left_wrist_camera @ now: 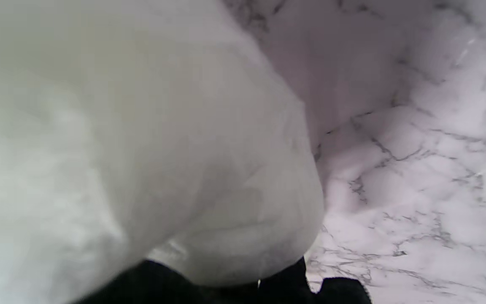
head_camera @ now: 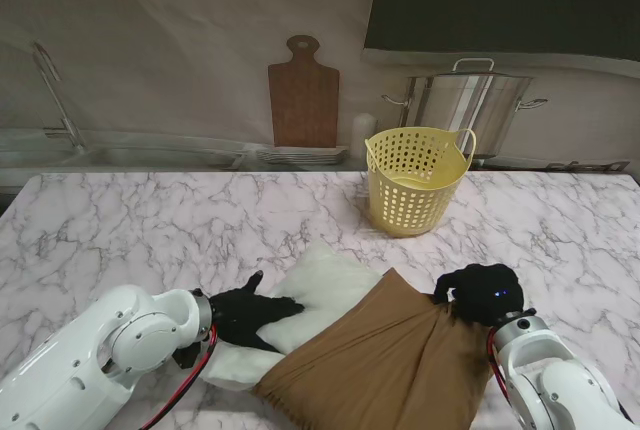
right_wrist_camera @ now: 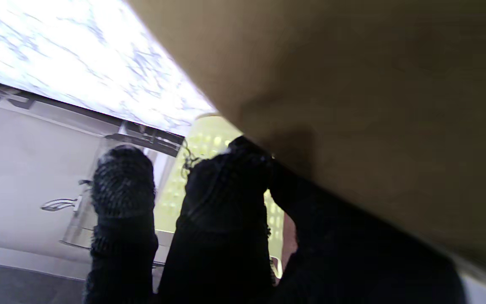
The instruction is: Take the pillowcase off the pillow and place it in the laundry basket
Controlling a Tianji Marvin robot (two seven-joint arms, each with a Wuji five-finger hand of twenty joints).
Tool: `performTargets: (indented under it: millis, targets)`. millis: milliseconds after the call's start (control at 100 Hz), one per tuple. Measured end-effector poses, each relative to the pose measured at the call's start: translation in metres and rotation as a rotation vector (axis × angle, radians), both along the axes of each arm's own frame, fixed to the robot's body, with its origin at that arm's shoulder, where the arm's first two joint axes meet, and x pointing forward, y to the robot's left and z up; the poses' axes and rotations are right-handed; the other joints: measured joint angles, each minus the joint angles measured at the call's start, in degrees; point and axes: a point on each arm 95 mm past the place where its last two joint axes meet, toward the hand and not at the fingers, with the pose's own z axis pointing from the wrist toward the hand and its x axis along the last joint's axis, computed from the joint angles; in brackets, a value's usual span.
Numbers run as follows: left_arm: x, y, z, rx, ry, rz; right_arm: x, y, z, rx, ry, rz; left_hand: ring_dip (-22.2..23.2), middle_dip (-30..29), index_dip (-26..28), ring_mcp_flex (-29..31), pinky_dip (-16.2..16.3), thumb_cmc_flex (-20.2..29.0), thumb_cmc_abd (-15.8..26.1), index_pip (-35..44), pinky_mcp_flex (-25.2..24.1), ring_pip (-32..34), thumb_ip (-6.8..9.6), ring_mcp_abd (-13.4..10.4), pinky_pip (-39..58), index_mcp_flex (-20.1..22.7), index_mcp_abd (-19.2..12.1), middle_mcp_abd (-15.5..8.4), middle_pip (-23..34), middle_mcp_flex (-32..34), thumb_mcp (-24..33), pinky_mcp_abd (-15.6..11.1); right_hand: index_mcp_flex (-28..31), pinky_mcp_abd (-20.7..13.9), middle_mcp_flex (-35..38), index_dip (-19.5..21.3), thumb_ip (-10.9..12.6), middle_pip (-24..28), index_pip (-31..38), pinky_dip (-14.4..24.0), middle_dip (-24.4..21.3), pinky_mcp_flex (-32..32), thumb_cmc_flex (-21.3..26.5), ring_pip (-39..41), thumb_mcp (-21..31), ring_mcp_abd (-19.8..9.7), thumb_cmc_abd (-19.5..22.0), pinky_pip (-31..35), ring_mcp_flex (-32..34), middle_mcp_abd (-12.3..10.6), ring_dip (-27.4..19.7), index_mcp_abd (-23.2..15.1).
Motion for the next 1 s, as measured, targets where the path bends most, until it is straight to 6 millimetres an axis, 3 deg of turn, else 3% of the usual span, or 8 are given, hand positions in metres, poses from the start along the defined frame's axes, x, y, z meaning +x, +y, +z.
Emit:
performTargets:
  millis: [100,280,350,450,600,690,820,1000]
  targets:
    - [-0.004,0.001,0.008,-0.023,-0.016,0.014,0.006,0.008,0.001,0.014,-0.007,0.034,1.20,1.31,0.06,1.56,0.12,1.86,0.00,1.50,0.04,2.01,0.00,1.91,0.00,2.32,0.17,1.10,2.35,1.65,-0.01,-0.02,1.04,0.00,0.00,1.15,0.00,0.00,3.98,0.00,0.00,0.35,0.00,-0.10,0.00,0.01,0.00,0.00,0.00,0.00,0.00,4.89]
    - [0.001,0.007,0.029,-0.059,-0.160,0.051,0.014,0.011,0.003,0.030,-0.025,0.062,2.23,3.62,1.16,4.18,0.17,5.00,0.12,4.75,0.08,5.20,0.00,3.71,0.00,5.93,1.75,6.71,7.36,6.47,-0.02,-0.02,1.06,-0.02,0.00,1.19,0.00,0.00,4.10,0.00,0.00,0.44,0.00,-0.62,0.00,0.01,0.00,0.00,0.00,0.00,0.00,6.03]
    - [0.004,0.007,0.035,-0.098,-0.207,0.068,0.016,0.012,0.003,0.032,-0.030,0.070,3.69,3.67,1.66,6.10,0.18,6.81,1.64,5.35,0.08,8.05,0.00,7.32,0.00,6.55,2.62,7.17,7.70,6.76,0.30,0.23,1.62,-0.04,0.00,1.77,0.00,0.01,6.26,0.00,0.00,0.44,0.00,-0.83,0.00,0.01,0.00,-0.05,0.00,0.00,0.00,8.86]
    - [0.009,0.003,0.039,-0.154,-0.254,0.091,0.019,0.012,0.004,0.030,-0.034,0.082,3.72,3.70,1.67,5.98,0.18,9.78,3.57,5.62,-0.01,8.04,0.00,8.27,0.00,5.69,3.05,7.56,7.45,4.10,0.90,1.01,1.64,-0.15,0.00,2.04,0.01,0.01,7.78,0.00,-0.08,0.44,0.59,-1.53,-0.04,0.10,0.52,-0.43,0.00,0.11,0.00,10.13]
    - [0.022,-0.023,0.024,-0.244,-0.246,0.055,0.024,0.012,0.005,0.031,-0.044,0.091,3.88,2.02,0.19,5.19,0.18,21.35,4.23,3.51,-0.06,7.97,0.00,7.65,0.00,1.96,-3.63,2.74,7.25,-1.53,0.99,0.37,1.65,-0.19,0.00,2.04,0.09,0.01,7.83,-0.01,-0.17,0.44,0.59,-2.22,-0.04,0.17,0.52,-0.85,0.01,0.11,0.00,10.76]
    - [0.032,-0.031,0.013,-0.221,-0.219,0.046,0.025,0.012,0.004,0.043,-0.044,0.093,3.97,1.26,-1.16,5.18,0.18,25.44,4.23,3.51,-0.01,7.97,0.00,7.50,0.00,1.95,-6.35,1.90,7.30,-2.20,0.96,-0.11,1.64,-0.27,0.00,2.04,0.10,0.01,7.86,-0.01,-0.19,0.44,0.59,-2.28,-0.04,0.26,0.52,-0.98,0.01,0.12,0.00,10.81]
    - [0.038,-0.037,0.010,-0.273,-0.131,0.080,0.025,0.013,0.004,0.048,-0.041,0.099,3.98,1.12,-1.71,5.14,0.18,24.62,4.19,3.51,-0.01,7.92,0.01,7.44,0.00,2.02,-7.30,1.74,9.07,-1.98,0.93,-0.10,1.65,-0.80,0.00,2.04,1.10,0.01,7.86,-0.04,-0.46,0.44,0.60,-2.90,-0.04,0.39,0.52,-1.13,0.01,0.22,0.00,11.46]
    - [0.029,-0.041,0.002,-0.285,0.016,-0.027,0.025,0.013,0.002,0.067,-0.057,0.109,3.98,0.55,-2.60,5.13,0.18,14.19,2.58,2.84,-0.01,7.72,1.62,8.05,0.00,3.06,-6.82,2.10,9.20,-0.47,2.97,-0.06,1.68,-0.80,-0.03,2.04,1.10,0.01,7.93,-0.65,-1.55,-0.71,0.60,-7.26,-0.06,1.41,0.54,-2.95,0.01,0.24,0.00,11.47]
